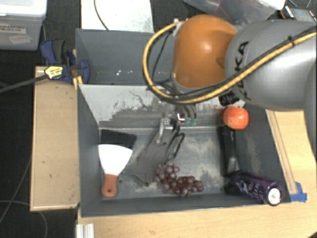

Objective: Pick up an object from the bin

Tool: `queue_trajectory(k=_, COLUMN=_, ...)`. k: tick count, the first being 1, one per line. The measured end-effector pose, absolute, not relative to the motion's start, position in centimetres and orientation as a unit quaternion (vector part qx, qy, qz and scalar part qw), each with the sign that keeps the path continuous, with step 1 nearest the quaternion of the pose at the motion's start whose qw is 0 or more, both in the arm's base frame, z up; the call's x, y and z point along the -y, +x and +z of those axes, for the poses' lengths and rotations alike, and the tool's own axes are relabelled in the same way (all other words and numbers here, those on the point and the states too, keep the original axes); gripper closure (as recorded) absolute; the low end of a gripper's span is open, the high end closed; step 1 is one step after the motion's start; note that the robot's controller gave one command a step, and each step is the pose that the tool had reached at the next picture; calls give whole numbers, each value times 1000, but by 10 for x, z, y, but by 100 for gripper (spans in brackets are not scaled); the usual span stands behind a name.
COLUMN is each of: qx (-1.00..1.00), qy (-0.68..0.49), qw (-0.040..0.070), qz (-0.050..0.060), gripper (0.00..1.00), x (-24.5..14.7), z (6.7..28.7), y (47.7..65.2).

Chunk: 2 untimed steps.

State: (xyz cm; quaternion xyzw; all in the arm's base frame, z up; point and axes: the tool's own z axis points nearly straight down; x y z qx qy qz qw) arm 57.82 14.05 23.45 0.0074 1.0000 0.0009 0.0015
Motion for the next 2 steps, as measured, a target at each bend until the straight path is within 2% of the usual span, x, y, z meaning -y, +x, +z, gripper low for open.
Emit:
queue_trajectory(k=1, qx=-1000, qy=8, qw=1, qz=1, gripper=0, x=-140, z=234, y=578)
queue_trajectory(k=2, qx=-998, qy=68, qw=0, qz=1, gripper=0, x=-129, z=159, y=568)
